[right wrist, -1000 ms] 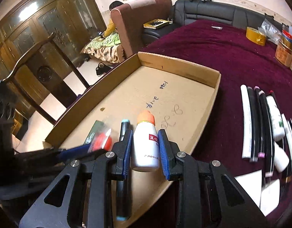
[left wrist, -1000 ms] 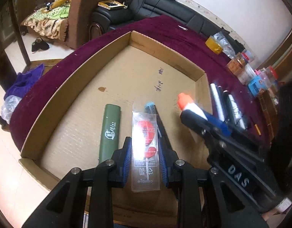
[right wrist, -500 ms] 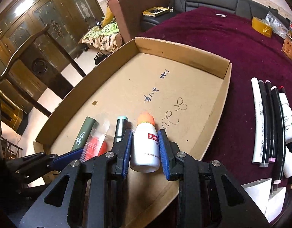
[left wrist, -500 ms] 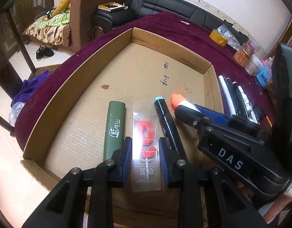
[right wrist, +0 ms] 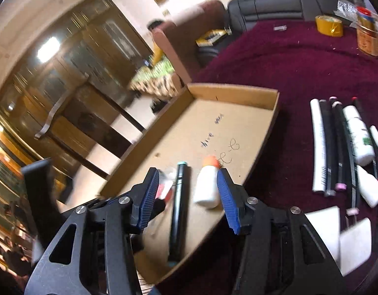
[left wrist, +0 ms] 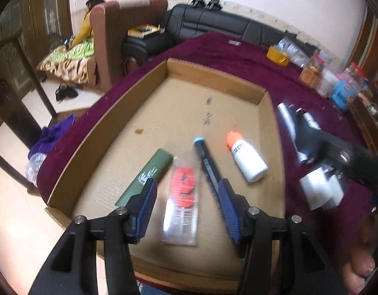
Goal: Organize rigid objects
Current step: 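Grasp a white charger with each tool from the table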
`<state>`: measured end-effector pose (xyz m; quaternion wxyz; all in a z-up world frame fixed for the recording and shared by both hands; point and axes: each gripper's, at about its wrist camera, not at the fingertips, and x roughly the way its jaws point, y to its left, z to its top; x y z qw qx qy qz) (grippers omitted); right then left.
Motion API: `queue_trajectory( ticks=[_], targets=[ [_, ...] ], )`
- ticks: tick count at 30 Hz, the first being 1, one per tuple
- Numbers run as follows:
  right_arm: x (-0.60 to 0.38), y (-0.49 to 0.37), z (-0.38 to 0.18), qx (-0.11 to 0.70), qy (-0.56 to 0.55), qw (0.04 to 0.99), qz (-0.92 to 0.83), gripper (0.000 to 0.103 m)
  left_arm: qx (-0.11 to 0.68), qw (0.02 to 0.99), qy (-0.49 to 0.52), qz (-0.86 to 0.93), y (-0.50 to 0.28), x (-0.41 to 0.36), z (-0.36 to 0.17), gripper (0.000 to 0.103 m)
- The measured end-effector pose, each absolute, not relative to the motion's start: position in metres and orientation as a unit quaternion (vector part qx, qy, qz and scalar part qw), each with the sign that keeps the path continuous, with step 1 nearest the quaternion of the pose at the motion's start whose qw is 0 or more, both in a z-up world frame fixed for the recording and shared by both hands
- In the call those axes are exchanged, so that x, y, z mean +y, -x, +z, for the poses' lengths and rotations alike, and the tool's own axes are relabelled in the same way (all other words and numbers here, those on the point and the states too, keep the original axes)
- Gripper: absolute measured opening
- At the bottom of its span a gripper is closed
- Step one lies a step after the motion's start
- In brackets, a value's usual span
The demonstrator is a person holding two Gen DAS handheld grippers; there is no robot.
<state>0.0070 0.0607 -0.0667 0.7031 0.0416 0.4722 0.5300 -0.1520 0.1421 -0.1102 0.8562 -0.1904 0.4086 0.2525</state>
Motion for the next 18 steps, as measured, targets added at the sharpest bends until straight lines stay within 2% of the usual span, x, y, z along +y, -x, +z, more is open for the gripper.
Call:
queue_trajectory(
  ticks=[5, 18],
  targets=[
    [-0.001, 0.004, -0.07, 0.461, -0.082, 0.71, 0.526, 0.05, 0.371, 0.884, 0.173, 0.226, 0.151, 0.118, -0.091, 0.059],
    [-0.103, 0.009, -0.085, 0.466, -0.107, 0.756, 0.447, 0.05, 0.375, 0.911, 0.125, 0.117, 0.112, 0.035, -0.083, 0.061]
  ],
)
